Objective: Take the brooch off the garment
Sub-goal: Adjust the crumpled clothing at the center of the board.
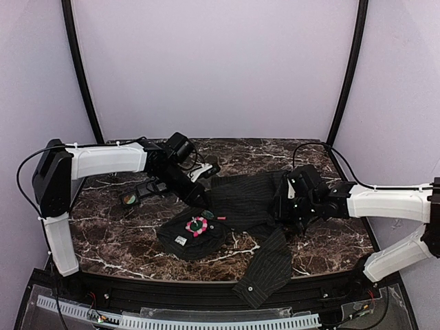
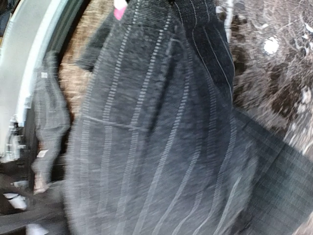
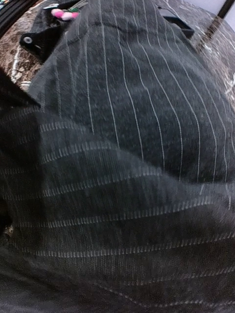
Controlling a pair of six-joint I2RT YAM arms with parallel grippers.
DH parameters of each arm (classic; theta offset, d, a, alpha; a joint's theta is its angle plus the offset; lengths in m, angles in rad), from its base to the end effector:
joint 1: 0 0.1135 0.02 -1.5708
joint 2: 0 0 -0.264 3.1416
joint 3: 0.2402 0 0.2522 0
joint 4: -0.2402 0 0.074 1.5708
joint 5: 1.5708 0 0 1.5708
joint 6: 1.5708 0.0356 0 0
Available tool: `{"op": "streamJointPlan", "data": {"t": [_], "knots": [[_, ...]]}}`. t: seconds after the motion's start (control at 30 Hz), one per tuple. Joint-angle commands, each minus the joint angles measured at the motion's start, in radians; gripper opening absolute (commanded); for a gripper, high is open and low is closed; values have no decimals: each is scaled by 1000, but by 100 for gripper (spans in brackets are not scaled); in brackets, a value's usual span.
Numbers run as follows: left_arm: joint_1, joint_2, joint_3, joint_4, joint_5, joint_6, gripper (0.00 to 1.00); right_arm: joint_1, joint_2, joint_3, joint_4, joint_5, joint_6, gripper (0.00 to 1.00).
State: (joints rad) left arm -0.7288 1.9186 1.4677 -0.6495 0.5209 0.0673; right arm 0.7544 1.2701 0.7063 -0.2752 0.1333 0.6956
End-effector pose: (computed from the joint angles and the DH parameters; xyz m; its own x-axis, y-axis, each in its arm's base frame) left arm 0.2897 -0.2824 0.2155 -0.6133 0.6257 -0.4821 0.7889 0.4558 -0.4121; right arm 0.1883 0.1705 0.2042 -0.8097 0.1107 -0.5763 -0.1240 0.9276 0.3523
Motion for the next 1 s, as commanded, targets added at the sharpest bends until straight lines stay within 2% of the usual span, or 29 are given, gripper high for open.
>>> {"op": "streamJointPlan", "data": {"t": [0.0,0.1,0.17,0.43,0.5,0.67,0.73,0.83,0.97], "knots": [[-4,-113,-6,9,197,5,1,5,59,25,122,39,-14,32],[-2,-142,-11,1,281,10,1,-17,146,95,160,65,-71,14],[0,-158,-21,8,303,9,1,-39,204,156,191,72,-117,8],[36,-163,-12,4,415,-18,1,-131,393,407,271,26,-230,6],[47,-159,-14,21,419,-42,1,-133,416,459,253,7,-261,15],[116,-149,-25,84,422,-154,1,-130,329,442,206,-37,-287,62],[144,-146,-39,125,430,-202,1,-120,255,394,209,-72,-304,75],[160,-136,-45,145,443,-230,1,-82,136,302,236,-144,-343,81],[163,-126,-41,138,455,-229,1,-39,37,211,318,-377,-383,79]]}}
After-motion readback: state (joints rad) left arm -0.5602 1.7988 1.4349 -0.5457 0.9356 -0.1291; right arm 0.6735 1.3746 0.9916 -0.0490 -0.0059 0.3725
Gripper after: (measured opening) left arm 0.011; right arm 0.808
